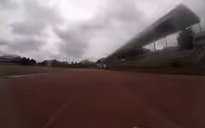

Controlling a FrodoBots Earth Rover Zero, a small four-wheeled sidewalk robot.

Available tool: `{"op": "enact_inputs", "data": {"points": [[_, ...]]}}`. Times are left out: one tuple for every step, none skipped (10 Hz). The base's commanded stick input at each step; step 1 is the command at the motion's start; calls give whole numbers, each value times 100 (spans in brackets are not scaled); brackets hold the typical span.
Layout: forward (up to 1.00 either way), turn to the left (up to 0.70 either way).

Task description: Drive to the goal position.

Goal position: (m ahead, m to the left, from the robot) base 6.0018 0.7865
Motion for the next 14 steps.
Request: {"op": "enact_inputs", "data": {"points": [[67,0],[67,0],[67,0],[67,0],[67,0],[67,0],[67,0],[67,0],[67,0],[67,0],[67,0],[67,0],[67,0],[67,0]]}}
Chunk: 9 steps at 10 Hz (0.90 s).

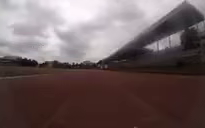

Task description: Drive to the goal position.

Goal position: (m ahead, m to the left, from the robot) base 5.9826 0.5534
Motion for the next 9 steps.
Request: {"op": "enact_inputs", "data": {"points": [[67,0],[67,0],[67,0],[67,0],[67,0],[67,0],[67,0],[67,0],[67,0]]}}
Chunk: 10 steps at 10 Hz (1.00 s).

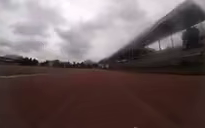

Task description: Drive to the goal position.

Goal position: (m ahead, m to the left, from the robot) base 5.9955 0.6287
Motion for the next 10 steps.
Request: {"op": "enact_inputs", "data": {"points": [[67,0],[67,0],[67,0],[67,0],[67,0],[67,0],[67,0],[67,0],[67,0],[67,0]]}}
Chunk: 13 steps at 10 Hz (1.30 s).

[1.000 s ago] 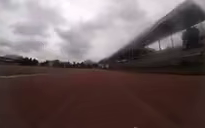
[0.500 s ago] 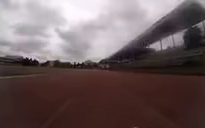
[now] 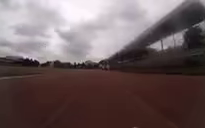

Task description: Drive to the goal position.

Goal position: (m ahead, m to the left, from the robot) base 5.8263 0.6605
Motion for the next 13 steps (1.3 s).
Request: {"op": "enact_inputs", "data": {"points": [[67,0],[67,0],[67,0],[67,0],[67,0],[67,0],[67,0],[67,0],[67,0],[67,0],[67,0],[67,0],[67,0]]}}
